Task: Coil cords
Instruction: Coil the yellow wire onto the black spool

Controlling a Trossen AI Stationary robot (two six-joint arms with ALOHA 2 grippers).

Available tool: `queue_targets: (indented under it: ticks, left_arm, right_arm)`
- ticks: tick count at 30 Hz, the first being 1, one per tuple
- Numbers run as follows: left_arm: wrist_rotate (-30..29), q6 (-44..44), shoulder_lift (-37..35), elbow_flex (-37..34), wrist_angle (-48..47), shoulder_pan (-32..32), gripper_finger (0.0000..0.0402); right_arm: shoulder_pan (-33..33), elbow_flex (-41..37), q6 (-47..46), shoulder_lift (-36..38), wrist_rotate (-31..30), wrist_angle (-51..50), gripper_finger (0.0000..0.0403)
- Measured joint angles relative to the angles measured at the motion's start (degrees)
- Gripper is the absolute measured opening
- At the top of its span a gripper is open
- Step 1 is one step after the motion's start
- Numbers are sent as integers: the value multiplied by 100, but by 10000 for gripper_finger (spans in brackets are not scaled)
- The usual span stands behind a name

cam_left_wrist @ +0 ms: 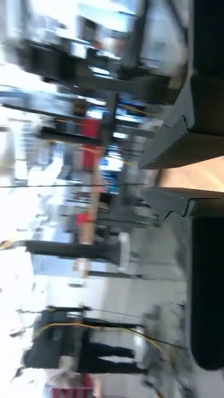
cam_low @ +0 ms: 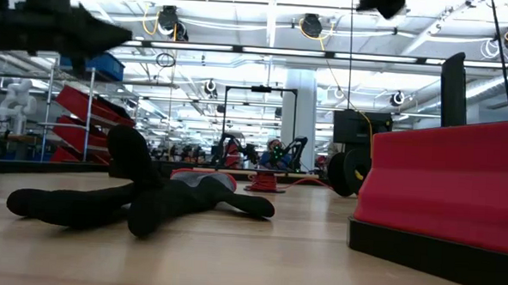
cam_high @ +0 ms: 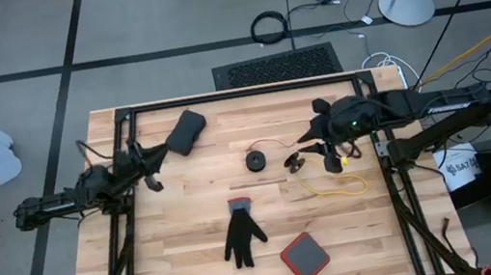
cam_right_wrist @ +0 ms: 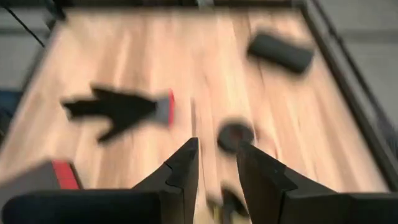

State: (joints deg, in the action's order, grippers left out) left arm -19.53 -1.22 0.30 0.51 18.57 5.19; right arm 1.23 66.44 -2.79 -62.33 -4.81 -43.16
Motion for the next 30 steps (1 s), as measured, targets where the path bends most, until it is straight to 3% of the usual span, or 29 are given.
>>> queue_targets:
  ticks: [3,7,12,20,24,30]
  left_arm:
    - [120,-44,0,-1,453,0,63]
    - [863,234,0,-2,460,-3,63]
    - [877,302,0,-2,539,-2,63]
    - [1377,306,233,-1,440,-11,63]
    - [772,283,699,-1,402,-5,63]
    - [944,-341,1376,0,394,-9,63]
  right_arm:
    - [-2,-163,-235,-39,-13,-214,95]
    - [-2,-600,-312,-37,-31,-52,95]
    - [-34,-1436,-285,-37,-620,516,95]
    - [-424,-2709,377,-39,-713,1360,95]
    - [-670,-3133,661,-39,-711,2001,95]
    - [-917,-3375,874,-61,-356,2803,95]
